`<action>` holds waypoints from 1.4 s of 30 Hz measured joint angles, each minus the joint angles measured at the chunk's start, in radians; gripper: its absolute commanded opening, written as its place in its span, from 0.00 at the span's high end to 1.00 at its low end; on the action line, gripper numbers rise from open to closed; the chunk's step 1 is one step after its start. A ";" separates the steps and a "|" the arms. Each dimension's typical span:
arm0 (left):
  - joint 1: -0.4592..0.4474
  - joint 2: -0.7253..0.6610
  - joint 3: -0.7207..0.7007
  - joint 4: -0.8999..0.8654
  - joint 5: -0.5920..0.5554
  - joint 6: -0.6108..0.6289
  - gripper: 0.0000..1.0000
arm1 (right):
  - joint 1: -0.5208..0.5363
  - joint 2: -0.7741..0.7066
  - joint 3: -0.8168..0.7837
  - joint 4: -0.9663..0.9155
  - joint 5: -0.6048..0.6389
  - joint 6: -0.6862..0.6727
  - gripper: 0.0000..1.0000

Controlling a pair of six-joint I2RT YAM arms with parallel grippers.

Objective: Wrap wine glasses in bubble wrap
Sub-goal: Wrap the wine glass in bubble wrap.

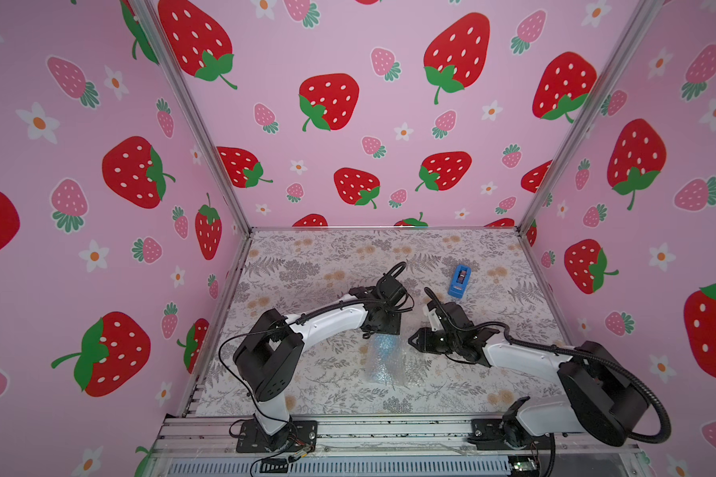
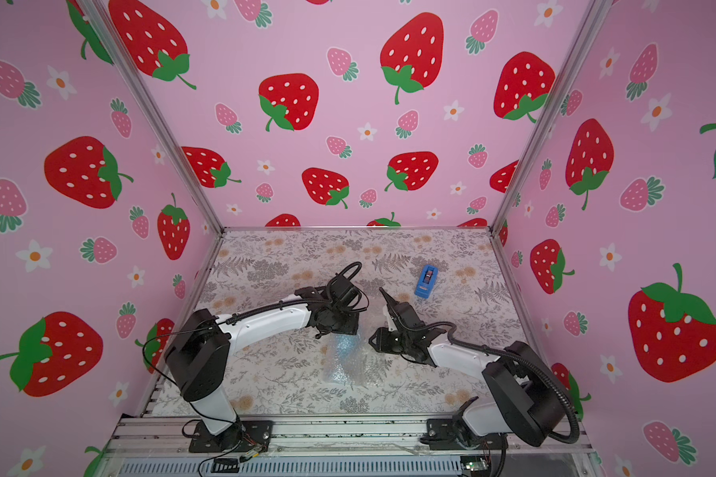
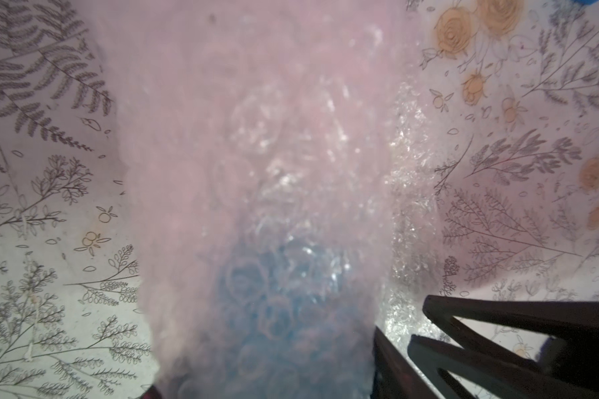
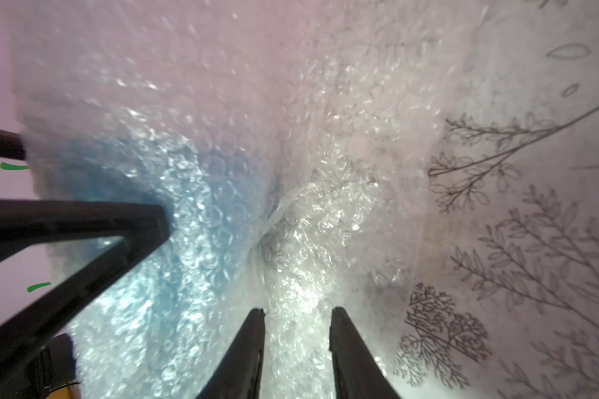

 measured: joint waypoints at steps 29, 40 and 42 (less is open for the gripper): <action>0.123 -0.217 -0.188 0.072 0.191 -0.006 0.00 | 0.029 0.208 0.051 0.224 -0.075 0.089 0.62; 0.276 -0.296 -0.429 0.295 0.358 -0.018 0.04 | 0.049 0.280 0.156 0.208 -0.075 0.085 0.61; 0.292 -0.311 -0.467 0.350 0.378 -0.021 0.04 | 0.051 0.303 0.164 0.206 -0.075 0.085 0.61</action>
